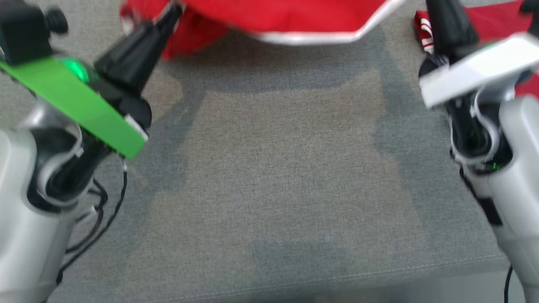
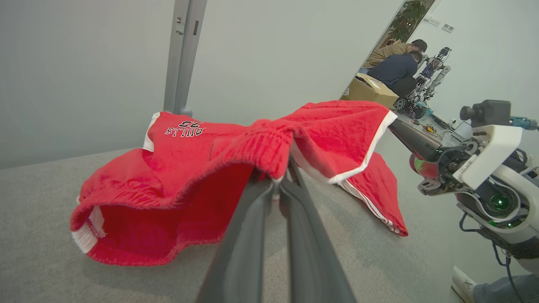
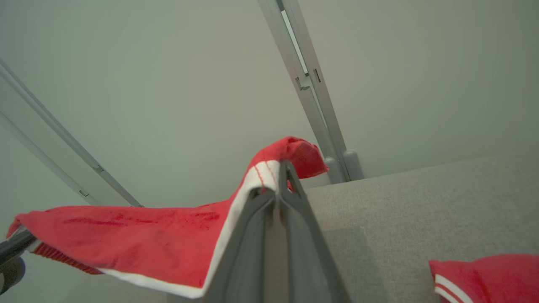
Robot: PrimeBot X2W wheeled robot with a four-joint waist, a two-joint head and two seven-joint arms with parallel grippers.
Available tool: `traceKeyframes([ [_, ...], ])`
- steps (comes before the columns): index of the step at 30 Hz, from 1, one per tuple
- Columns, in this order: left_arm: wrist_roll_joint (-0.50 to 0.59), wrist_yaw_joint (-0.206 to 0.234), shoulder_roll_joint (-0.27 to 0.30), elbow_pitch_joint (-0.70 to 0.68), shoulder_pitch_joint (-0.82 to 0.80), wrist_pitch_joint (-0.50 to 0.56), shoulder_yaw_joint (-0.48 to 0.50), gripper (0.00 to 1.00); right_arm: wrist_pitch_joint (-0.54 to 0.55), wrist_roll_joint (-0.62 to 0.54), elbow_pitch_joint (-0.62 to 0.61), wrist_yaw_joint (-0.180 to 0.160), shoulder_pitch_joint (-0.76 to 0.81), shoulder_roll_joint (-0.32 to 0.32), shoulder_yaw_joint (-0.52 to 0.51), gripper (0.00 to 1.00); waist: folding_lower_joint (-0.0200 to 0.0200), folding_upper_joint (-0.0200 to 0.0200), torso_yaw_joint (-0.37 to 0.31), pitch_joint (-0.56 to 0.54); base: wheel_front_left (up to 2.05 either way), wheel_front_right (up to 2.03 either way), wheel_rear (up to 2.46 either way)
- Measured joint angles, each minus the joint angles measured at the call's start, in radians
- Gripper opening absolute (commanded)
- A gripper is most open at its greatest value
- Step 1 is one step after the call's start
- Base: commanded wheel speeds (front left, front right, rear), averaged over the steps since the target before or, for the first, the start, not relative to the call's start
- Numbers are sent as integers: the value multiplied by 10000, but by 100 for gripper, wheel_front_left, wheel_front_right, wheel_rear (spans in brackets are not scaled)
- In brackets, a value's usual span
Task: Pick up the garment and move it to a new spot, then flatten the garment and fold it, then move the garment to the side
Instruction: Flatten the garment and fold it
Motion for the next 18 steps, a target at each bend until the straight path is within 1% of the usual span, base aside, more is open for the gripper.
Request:
traceKeyframes([
  [4,31,6,121,387,1117,-752,-12,0,-731,36,153,0,1641,-125,-224,0,0,0,27,508,0,0,0],
  [8,35,2,138,913,2069,-1394,-86,0,-1442,2,514,0,2636,-96,-284,0,0,0,60,746,0,0,0],
  [10,17,0,138,966,2564,-1649,-263,0,-1695,-59,650,21,2884,-105,-190,0,0,0,67,690,0,0,0],
  [14,-303,-12,21,978,3658,-2075,-606,0,-1812,-351,913,234,3142,-332,6,0,0,0,60,389,0,0,0],
  [18,-500,-12,-405,986,4572,-2489,-1026,0,-1841,-662,1120,263,3523,-803,-46,0,-2,0,42,-30,0,0,0],
])
